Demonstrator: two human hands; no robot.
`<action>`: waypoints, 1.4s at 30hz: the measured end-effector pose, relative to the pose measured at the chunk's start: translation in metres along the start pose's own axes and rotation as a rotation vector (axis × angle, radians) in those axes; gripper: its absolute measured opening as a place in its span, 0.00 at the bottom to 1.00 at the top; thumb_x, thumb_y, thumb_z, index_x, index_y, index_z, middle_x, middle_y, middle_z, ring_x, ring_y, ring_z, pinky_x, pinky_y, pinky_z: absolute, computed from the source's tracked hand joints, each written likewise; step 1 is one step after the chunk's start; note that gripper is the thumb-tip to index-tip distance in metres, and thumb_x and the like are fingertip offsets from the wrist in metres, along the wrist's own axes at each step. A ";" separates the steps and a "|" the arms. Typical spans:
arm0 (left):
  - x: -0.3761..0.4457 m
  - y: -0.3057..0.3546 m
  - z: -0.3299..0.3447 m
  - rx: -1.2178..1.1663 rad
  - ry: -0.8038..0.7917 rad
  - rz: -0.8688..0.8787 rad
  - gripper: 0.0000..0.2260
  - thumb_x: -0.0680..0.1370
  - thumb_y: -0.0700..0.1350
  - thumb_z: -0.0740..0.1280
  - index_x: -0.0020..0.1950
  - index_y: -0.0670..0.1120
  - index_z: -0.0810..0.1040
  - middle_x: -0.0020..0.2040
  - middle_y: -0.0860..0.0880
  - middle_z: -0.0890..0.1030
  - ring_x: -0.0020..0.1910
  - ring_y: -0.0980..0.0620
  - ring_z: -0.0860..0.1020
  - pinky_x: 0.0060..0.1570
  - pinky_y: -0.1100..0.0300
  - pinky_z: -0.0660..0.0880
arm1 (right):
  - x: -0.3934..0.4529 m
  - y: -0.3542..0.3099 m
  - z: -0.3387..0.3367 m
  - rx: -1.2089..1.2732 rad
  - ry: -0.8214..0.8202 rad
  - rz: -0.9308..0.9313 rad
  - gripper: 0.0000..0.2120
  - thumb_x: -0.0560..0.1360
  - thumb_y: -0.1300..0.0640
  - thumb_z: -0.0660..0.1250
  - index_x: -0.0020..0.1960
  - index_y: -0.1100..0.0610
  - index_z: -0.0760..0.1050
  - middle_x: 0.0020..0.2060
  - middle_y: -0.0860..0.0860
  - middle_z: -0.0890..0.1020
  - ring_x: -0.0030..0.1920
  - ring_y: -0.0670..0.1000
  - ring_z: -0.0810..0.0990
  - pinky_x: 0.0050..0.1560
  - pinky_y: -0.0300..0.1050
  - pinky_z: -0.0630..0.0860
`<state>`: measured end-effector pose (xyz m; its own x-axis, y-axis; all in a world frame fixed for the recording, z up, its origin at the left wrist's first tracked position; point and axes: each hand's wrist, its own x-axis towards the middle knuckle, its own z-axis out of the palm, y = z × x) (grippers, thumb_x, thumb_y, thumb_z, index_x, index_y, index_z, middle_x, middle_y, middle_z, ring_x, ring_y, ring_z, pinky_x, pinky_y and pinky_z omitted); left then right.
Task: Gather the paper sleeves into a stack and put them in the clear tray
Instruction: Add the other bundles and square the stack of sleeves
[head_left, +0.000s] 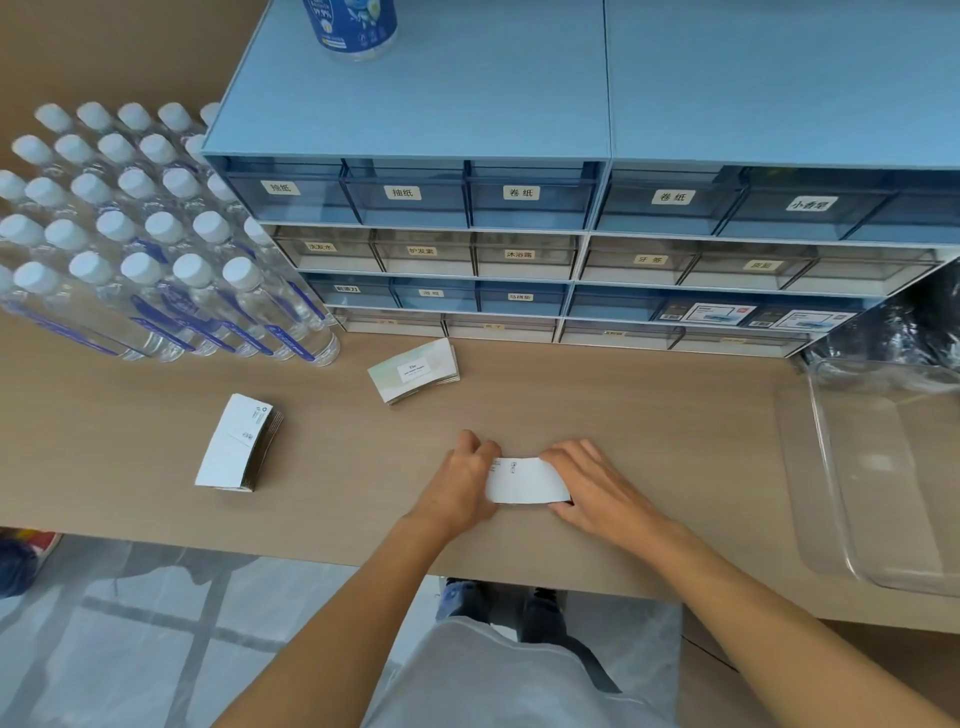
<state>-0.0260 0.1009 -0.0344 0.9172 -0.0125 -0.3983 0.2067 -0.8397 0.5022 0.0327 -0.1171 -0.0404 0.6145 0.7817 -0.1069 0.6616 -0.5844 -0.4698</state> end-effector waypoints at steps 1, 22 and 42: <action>0.000 0.000 -0.001 -0.012 -0.001 0.002 0.21 0.69 0.41 0.73 0.60 0.42 0.73 0.56 0.41 0.69 0.49 0.39 0.76 0.53 0.48 0.77 | 0.000 -0.001 0.001 -0.005 0.006 0.007 0.22 0.71 0.56 0.70 0.64 0.58 0.71 0.59 0.52 0.74 0.59 0.54 0.71 0.61 0.43 0.70; -0.036 0.039 0.012 -1.011 0.241 -0.671 0.18 0.79 0.40 0.62 0.69 0.46 0.68 0.52 0.51 0.77 0.55 0.49 0.77 0.57 0.54 0.74 | -0.004 -0.064 0.014 0.552 0.134 0.804 0.16 0.78 0.65 0.59 0.65 0.64 0.72 0.52 0.57 0.79 0.54 0.56 0.76 0.54 0.45 0.71; -0.046 -0.004 0.002 -0.179 0.110 -0.256 0.35 0.69 0.55 0.74 0.72 0.48 0.67 0.65 0.48 0.70 0.64 0.46 0.68 0.67 0.53 0.67 | -0.010 -0.030 -0.006 0.562 0.135 0.885 0.13 0.72 0.66 0.67 0.56 0.59 0.75 0.48 0.53 0.82 0.48 0.56 0.81 0.46 0.44 0.75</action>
<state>-0.0693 0.1040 -0.0200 0.8569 0.2540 -0.4485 0.4832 -0.6991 0.5271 0.0088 -0.1086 -0.0199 0.8460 0.0751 -0.5279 -0.3188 -0.7224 -0.6136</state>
